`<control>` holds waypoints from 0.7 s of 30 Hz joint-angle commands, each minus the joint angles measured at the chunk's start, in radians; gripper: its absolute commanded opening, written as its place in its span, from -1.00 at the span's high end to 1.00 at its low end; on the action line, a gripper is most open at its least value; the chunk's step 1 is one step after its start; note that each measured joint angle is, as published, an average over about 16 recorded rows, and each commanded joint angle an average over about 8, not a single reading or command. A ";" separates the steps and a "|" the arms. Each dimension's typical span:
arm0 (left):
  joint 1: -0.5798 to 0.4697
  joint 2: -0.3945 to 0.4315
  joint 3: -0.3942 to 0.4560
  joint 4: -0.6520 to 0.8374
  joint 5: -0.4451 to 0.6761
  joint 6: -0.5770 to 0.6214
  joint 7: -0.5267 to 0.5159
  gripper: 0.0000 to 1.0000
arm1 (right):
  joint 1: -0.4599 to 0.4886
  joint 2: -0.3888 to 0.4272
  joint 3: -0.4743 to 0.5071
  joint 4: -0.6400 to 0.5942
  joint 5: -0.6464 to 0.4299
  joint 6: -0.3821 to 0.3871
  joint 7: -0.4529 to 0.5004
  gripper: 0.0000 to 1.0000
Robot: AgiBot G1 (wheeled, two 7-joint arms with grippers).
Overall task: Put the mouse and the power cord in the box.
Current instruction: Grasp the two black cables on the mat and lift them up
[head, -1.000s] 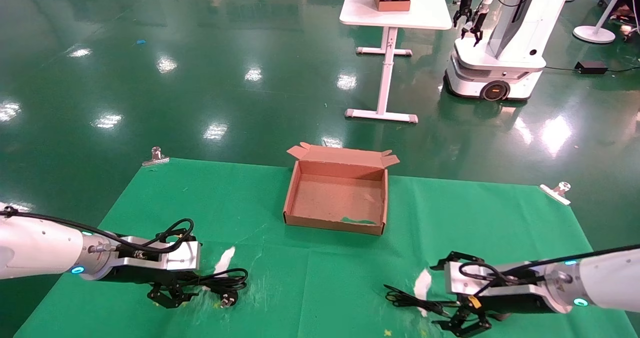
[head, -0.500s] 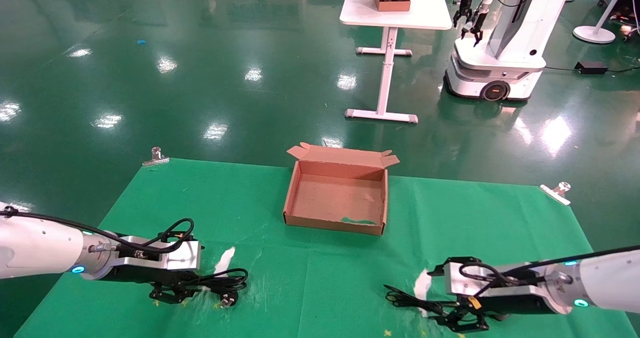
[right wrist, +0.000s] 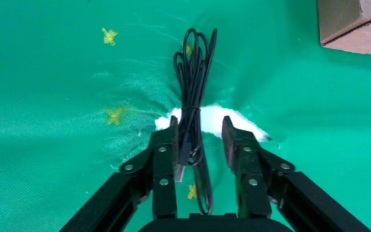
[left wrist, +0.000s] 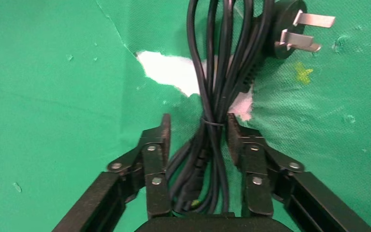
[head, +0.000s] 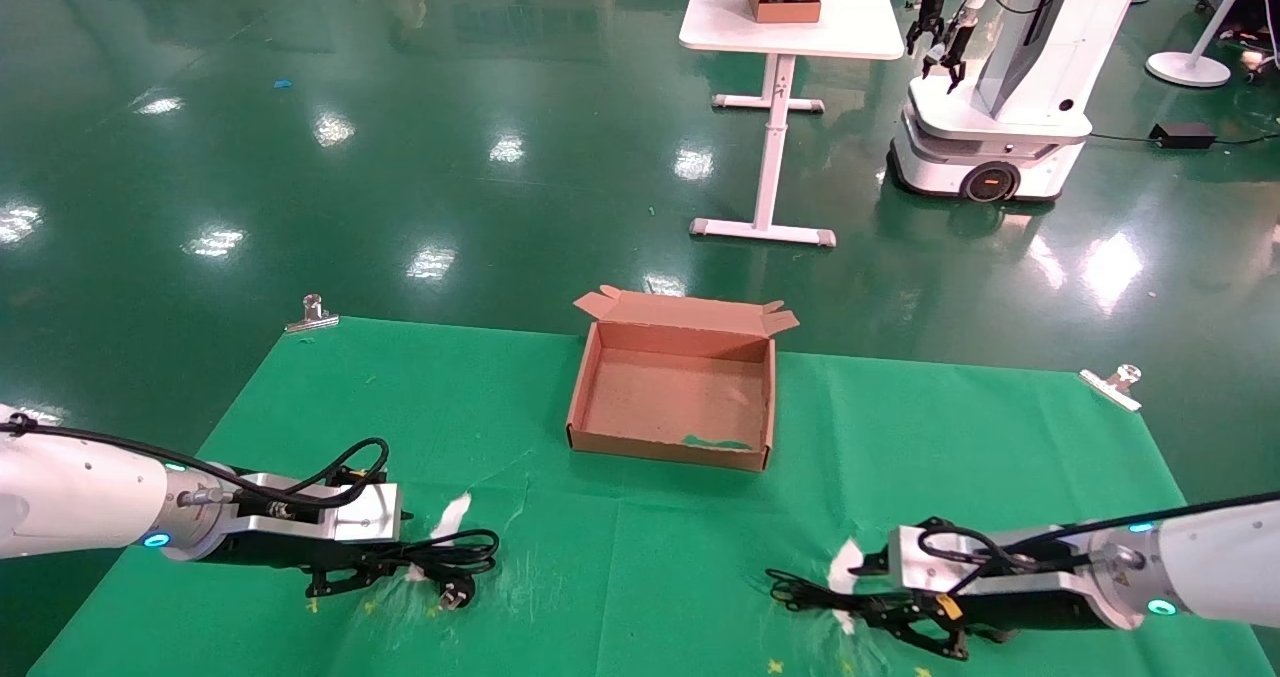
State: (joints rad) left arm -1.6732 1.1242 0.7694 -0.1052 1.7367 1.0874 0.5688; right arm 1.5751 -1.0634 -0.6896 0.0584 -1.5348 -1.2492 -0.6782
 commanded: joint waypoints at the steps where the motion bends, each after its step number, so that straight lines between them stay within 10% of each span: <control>1: 0.000 0.000 0.000 0.000 0.000 0.000 0.000 1.00 | 0.000 0.000 0.000 0.000 0.000 0.000 0.000 1.00; 21: -0.031 -0.036 -0.040 0.006 -0.059 0.048 -0.023 1.00 | 0.001 0.051 0.051 0.013 0.073 -0.006 -0.022 1.00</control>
State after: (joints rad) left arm -1.7064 1.0873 0.7127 -0.0864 1.6539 1.1372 0.5226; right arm 1.5765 -1.0009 -0.6275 0.0736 -1.4456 -1.2637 -0.6998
